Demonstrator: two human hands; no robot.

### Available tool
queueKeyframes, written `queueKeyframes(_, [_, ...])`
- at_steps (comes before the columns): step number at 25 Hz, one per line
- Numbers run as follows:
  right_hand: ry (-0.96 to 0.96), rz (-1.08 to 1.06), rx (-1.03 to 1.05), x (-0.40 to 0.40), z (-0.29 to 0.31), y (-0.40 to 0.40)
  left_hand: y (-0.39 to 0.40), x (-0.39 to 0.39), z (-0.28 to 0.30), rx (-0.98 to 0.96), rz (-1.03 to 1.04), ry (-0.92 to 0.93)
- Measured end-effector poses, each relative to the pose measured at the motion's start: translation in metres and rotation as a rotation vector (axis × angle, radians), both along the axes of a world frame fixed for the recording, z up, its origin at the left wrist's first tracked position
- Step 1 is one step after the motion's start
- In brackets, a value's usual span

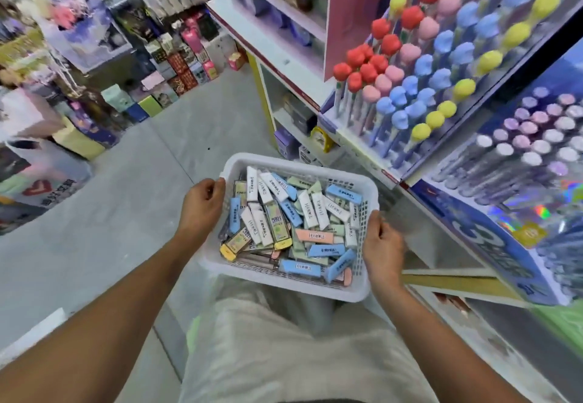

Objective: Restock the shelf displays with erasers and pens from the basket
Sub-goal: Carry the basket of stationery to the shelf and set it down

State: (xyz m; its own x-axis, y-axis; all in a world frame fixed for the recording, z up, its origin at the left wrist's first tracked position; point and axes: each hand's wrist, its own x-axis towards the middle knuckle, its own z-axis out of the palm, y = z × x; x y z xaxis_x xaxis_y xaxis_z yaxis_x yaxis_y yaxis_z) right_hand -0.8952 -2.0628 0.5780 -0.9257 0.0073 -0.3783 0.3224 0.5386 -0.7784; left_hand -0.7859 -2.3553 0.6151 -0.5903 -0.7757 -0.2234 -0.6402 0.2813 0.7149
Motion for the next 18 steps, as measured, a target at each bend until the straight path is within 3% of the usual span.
queueKeyframes(8, [-0.068,-0.373,0.212,-0.007,-0.108,-0.082,-0.099,-0.126,-0.118,0.098,-0.422,-0.051])
queueKeyframes(13, [-0.049,-0.587,0.295,0.024,-0.184,-0.083,-0.088,-0.156,-0.215,0.112,-0.643,-0.057])
queueKeyframes(18, [-0.061,-0.644,0.340,0.046,-0.283,-0.053,-0.050,-0.153,-0.328,0.152,-0.699,-0.035])
